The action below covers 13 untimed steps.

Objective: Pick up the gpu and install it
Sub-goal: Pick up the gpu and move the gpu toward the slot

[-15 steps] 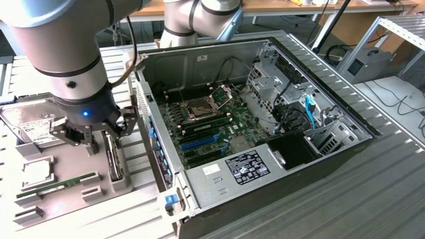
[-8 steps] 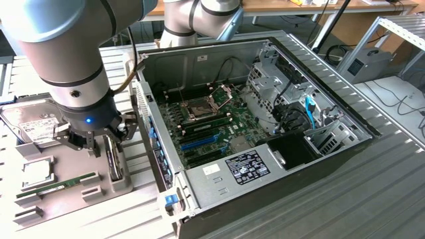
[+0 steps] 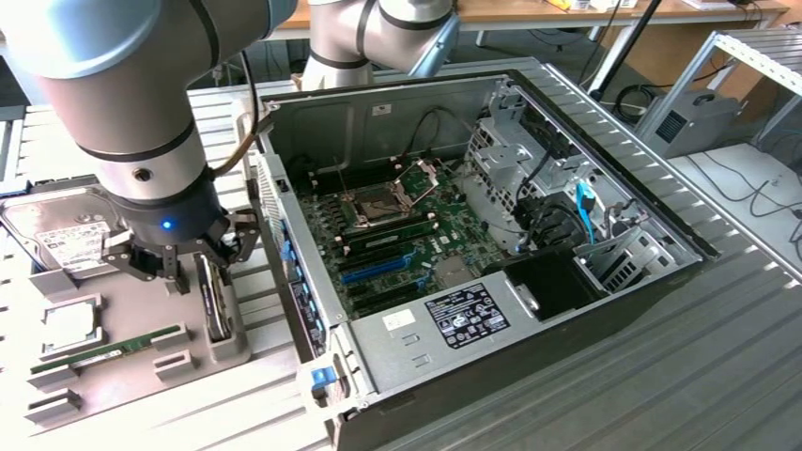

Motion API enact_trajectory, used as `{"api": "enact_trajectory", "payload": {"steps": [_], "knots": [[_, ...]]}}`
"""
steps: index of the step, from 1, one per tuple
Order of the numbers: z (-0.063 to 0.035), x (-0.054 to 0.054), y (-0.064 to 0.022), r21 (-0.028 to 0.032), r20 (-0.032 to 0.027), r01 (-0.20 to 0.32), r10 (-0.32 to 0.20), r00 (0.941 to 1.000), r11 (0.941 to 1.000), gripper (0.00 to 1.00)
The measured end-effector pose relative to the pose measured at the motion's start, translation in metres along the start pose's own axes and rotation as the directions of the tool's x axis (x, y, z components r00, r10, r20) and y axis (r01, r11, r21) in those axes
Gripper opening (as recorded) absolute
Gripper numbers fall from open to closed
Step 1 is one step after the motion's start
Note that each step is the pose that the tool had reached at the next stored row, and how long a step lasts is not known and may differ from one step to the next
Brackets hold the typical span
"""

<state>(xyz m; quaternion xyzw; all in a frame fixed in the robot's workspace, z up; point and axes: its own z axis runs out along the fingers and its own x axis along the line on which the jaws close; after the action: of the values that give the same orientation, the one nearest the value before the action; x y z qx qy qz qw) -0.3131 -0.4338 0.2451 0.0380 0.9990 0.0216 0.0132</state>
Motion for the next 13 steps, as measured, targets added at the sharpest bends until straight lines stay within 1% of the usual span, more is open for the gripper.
{"api": "enact_trajectory", "payload": {"steps": [4, 13], "knots": [[0.0054, 0.0003, 0.0015, 0.0003, -0.0003, 0.000, 0.000, 1.0000, 1.0000, 0.48], [0.0063, 0.0005, 0.0016, 0.0003, -0.0002, 0.000, 0.000, 1.0000, 1.0000, 0.48]]}}
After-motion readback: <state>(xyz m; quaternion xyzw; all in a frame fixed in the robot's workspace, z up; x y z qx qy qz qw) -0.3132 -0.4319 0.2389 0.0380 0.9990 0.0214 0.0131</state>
